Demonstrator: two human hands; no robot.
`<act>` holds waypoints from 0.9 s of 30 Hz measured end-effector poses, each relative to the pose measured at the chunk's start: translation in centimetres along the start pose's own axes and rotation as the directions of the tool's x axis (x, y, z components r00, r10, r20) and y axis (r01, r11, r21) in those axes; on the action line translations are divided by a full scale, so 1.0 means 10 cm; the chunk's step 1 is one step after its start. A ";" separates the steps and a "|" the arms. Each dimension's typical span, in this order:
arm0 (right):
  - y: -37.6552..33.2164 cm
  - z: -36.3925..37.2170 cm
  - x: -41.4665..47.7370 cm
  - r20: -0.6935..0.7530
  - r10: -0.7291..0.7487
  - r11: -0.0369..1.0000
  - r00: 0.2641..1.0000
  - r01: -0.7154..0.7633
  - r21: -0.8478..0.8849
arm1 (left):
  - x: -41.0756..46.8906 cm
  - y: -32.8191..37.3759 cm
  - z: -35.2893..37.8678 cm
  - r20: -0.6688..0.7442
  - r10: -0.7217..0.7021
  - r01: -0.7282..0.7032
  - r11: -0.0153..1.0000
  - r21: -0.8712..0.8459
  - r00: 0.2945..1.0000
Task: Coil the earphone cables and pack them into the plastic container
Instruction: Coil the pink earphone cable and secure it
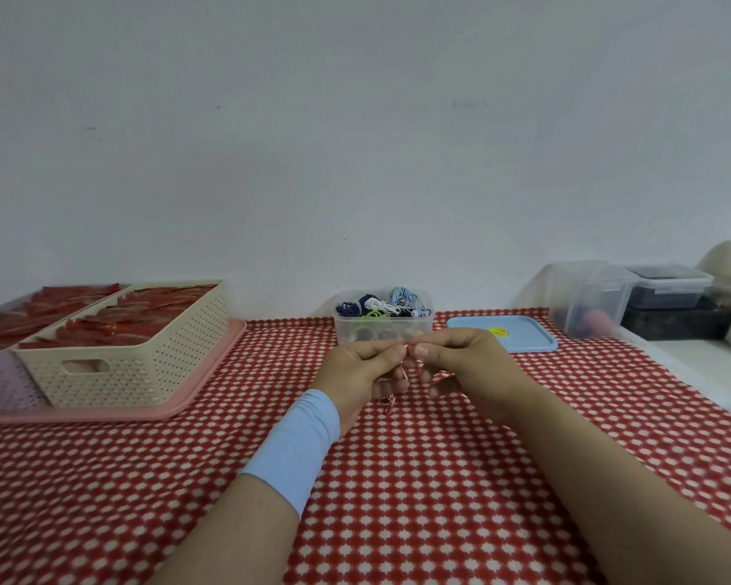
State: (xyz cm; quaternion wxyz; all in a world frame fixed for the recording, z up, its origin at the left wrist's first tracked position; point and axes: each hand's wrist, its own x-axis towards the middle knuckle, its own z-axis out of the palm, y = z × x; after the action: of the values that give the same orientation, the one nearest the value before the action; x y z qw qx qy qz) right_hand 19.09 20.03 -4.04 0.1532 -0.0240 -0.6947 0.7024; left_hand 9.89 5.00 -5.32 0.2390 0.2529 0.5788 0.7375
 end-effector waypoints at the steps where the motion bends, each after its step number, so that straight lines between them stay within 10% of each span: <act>1: 0.00 0.00 0.00 0.010 0.006 1.000 1.000 -0.007 0.018 | 0.00 0.01 0.01 0.013 -0.005 0.005 1.000 -0.021 1.000; 27: 0.02 -0.06 0.03 0.029 0.067 0.998 0.997 -0.067 -0.008 | -0.02 0.03 -0.01 0.016 0.011 -0.011 0.999 0.052 1.000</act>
State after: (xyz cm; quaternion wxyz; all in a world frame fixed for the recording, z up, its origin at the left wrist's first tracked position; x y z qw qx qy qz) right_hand 18.93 20.69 -4.20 0.1193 -0.0377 -0.6980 0.7051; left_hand 9.97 4.75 -5.07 0.2327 0.2681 0.5947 0.7214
